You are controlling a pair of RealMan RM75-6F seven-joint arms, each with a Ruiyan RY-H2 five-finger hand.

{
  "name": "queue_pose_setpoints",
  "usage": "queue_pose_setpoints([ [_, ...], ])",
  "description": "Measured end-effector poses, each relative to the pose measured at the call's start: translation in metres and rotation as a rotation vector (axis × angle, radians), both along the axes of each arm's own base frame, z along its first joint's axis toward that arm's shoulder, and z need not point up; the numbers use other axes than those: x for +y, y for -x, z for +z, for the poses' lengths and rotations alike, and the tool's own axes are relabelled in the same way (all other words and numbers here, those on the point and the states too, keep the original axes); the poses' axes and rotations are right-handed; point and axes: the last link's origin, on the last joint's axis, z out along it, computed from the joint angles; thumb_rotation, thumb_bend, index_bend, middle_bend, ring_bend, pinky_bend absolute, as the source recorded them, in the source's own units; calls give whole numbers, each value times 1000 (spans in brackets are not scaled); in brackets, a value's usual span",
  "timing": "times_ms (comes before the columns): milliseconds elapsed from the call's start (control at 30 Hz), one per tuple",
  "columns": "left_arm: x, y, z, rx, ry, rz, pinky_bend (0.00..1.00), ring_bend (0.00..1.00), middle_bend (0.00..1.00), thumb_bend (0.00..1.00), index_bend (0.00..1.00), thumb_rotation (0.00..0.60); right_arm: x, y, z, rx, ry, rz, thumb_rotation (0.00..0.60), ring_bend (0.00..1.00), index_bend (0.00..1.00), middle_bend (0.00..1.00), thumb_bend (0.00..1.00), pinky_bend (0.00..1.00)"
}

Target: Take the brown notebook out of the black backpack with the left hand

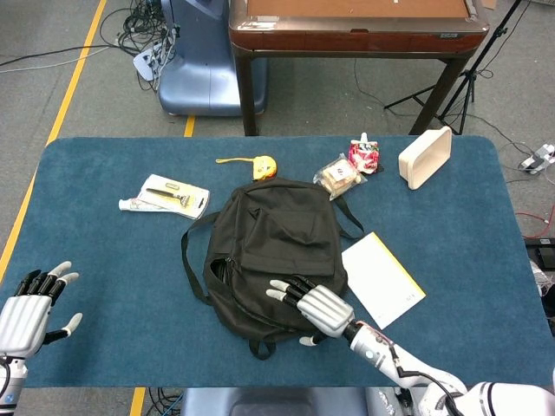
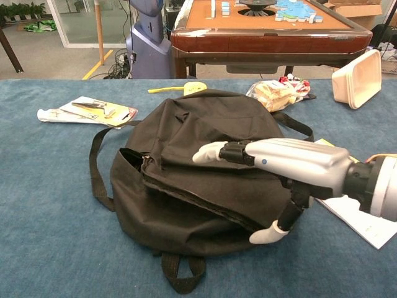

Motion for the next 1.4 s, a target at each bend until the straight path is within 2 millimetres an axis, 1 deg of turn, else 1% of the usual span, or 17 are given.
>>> queue_pose_setpoints([
  [267,2,0,-3,-3,12,-2,90,167,143,227,241,600,-8,-13,-23,14,-16,10,600,0,0,0,0,0],
  [367,1,0,-2,-3,12,-1,90,168,143,227,241,600,-13,-15,-27,20,2,15,600,0,0,0,0,0],
  [500,1,1,-1,-2,12,3,90,168,143,227,241,600,-19,-13,-27,23,20,-9,600,0,0,0,0,0],
  [600,1,1,-2,-4,14,3,90,168,143,227,241,600,-25,-12,-22,15,42,-31,600,0,0,0,0,0],
  [767,2,2,-3,-2,21,8,90,168,143,227,241,600,-35,-9,-9,6,76,-56,600,0,0,0,0,0],
  [1033,2,2,-5,-1,27,15,90,168,143,227,241,600,-44,-7,9,3,66,-92,600,0,0,0,0,0],
  [1233,2,3,-5,2,29,22,90,168,143,227,241,600,-47,-7,17,-16,22,-135,600,0,0,0,0,0],
  [1400,2,2,-5,1,33,22,90,168,143,227,241,600,-56,-7,20,-18,51,-141,600,0,0,6,0,0],
])
